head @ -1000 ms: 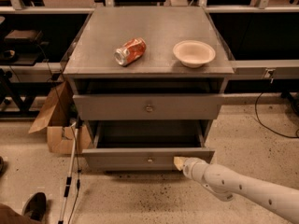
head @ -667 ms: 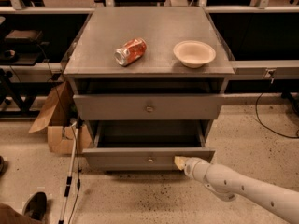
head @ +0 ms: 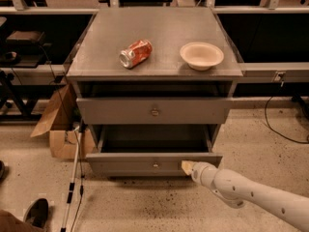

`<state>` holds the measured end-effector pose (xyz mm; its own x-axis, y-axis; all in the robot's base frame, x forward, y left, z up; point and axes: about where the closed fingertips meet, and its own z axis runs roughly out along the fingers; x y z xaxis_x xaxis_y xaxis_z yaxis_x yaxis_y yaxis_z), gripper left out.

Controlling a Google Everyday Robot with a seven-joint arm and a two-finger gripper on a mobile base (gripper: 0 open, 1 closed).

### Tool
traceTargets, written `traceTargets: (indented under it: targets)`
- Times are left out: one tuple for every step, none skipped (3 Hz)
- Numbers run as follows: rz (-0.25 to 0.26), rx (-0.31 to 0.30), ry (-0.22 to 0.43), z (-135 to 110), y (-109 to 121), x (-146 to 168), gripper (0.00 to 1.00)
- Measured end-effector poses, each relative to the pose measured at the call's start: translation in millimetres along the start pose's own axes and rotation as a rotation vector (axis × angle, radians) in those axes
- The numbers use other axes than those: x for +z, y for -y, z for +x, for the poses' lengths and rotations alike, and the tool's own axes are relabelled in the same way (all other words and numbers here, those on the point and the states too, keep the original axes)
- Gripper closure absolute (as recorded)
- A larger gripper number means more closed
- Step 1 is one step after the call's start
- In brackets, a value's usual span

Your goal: Close middle drawer

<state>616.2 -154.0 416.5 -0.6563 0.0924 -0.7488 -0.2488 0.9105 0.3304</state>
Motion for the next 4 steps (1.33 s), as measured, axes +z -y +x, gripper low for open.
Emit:
traceTargets:
  targets:
    - [0.046,-0.031,-0.020,-15.6,2.7,-5.6,1.00]
    - [0.046,-0.032,-0.020,-12.2,2.0,-7.8,1.00]
    - [0.053,-0.047,-0.030,-12.0,1.0,-8.3,1.00]
    - [0.067,-0.069,-0.042,-13.5,0.5,-7.8,1.00]
